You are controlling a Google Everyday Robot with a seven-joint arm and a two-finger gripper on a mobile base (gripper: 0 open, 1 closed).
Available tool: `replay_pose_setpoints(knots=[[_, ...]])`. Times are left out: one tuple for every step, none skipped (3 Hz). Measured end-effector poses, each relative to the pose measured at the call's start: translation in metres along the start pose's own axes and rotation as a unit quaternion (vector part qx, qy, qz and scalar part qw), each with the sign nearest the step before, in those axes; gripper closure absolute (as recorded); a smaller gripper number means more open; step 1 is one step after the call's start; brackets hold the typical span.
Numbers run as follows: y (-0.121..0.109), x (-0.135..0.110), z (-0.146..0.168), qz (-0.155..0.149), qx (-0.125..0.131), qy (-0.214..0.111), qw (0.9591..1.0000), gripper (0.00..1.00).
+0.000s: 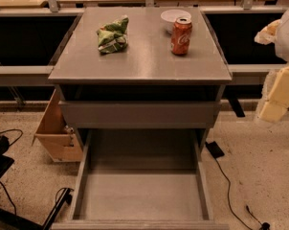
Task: Close middle drawer
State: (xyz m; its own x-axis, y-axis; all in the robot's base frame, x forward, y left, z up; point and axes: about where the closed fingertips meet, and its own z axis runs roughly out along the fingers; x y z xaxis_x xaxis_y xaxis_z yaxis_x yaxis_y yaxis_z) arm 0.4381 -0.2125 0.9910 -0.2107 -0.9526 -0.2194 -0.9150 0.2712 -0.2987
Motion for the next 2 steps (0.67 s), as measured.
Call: replay_pose_setpoints(knots=[[0.000,0.000,0.000,0.000,0.000,0.000,1.0000,0.00],[0.012,0.002,0.019,0.006,0.019,0.007,0.9998,0.00]])
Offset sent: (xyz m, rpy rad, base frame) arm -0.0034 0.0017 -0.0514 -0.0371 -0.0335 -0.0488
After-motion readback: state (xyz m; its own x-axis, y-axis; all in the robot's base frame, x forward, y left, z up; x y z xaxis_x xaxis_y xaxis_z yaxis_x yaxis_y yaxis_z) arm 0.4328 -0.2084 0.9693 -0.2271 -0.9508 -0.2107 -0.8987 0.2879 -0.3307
